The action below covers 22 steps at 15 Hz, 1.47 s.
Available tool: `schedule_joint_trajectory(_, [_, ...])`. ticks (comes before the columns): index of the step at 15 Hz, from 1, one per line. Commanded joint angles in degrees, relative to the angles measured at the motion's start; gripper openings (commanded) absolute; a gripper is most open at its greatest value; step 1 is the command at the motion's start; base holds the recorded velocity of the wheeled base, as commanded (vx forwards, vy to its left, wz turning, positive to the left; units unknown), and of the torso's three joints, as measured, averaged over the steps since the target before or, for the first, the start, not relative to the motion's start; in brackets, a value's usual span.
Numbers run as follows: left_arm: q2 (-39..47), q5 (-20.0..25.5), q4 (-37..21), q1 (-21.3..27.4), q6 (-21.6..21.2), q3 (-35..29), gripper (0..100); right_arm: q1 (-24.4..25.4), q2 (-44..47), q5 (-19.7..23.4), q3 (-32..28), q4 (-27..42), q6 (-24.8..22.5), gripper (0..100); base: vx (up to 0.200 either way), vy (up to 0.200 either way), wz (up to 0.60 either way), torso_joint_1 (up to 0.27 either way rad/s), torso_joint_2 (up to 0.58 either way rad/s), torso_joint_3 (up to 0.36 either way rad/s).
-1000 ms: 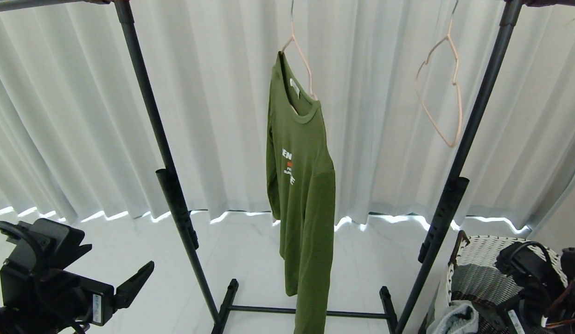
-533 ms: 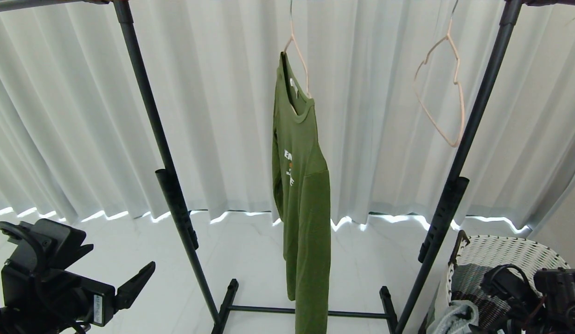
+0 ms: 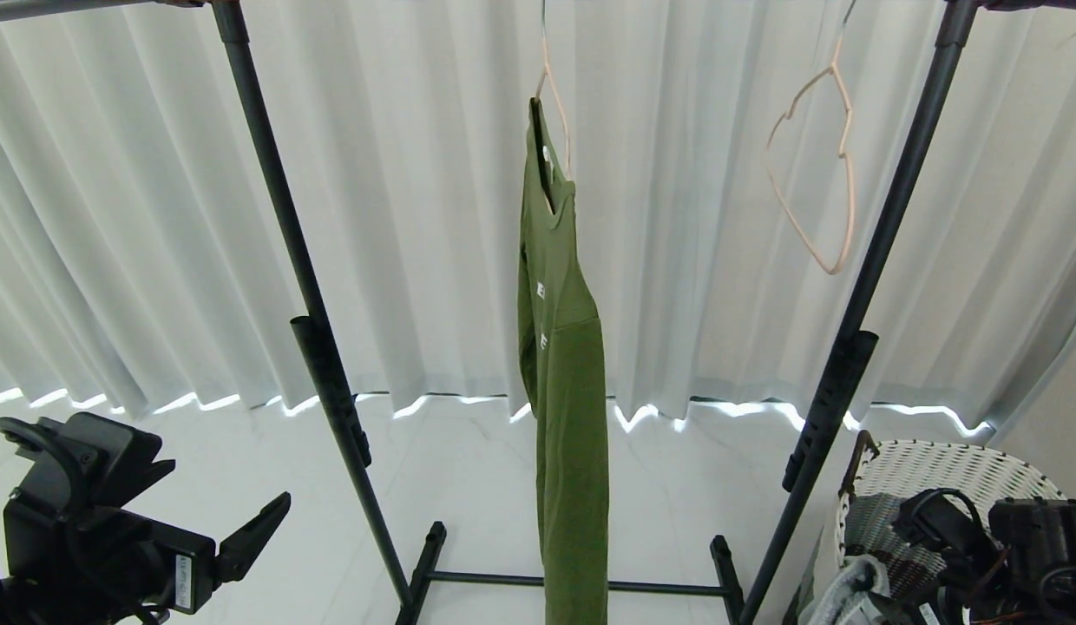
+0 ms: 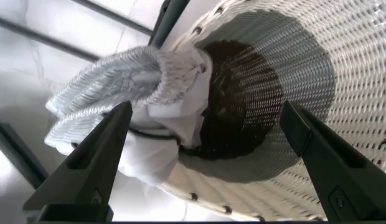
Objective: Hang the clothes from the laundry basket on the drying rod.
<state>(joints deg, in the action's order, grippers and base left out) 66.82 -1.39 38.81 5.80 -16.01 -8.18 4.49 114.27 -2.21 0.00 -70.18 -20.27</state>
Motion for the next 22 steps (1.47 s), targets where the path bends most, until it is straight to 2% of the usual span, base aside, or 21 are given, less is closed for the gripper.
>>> schedule_joint_trajectory(1, [0.0,0.0,0.0,0.0,0.0,0.0,100,0.0,0.1,0.0,0.0,-0.1,0.1,100,0.000,0.000,0.00,0.000,0.00,0.000])
schedule_joint_trajectory(6, [0.0,0.0,0.0,0.0,0.0,0.2,100,0.0,0.1,3.8,0.0,-2.0,0.3,100,0.000,0.000,0.00,0.000,0.00,0.000])
schedule_joint_trajectory(11, [0.2,0.0,0.0,0.0,0.0,0.2,100,-1.9,4.9,3.5,-1.5,-2.2,2.2,100,0.000,0.000,0.00,0.000,0.00,0.000])
schedule_joint_trajectory(14, [0.1,0.1,0.0,0.0,0.0,0.2,100,-4.3,9.7,3.9,-2.1,-7.4,2.6,100,0.000,0.000,0.00,0.000,0.00,0.000])
schedule_joint_trajectory(17, [0.1,0.0,0.0,0.0,0.0,0.2,100,-4.2,10.3,4.4,-0.4,-10.7,2.5,100,0.000,0.000,0.00,0.000,0.00,0.000])
schedule_joint_trajectory(21, [0.0,0.0,0.0,0.0,0.0,0.2,100,-4.2,10.7,5.5,0.0,-11.0,2.4,100,0.000,0.000,0.00,0.000,0.00,0.000])
schedule_joint_trajectory(22, [0.0,0.0,0.0,0.1,0.0,0.2,100,-4.2,10.7,5.8,0.0,-11.0,2.4,0,0.000,0.000,0.00,0.000,0.00,0.000])
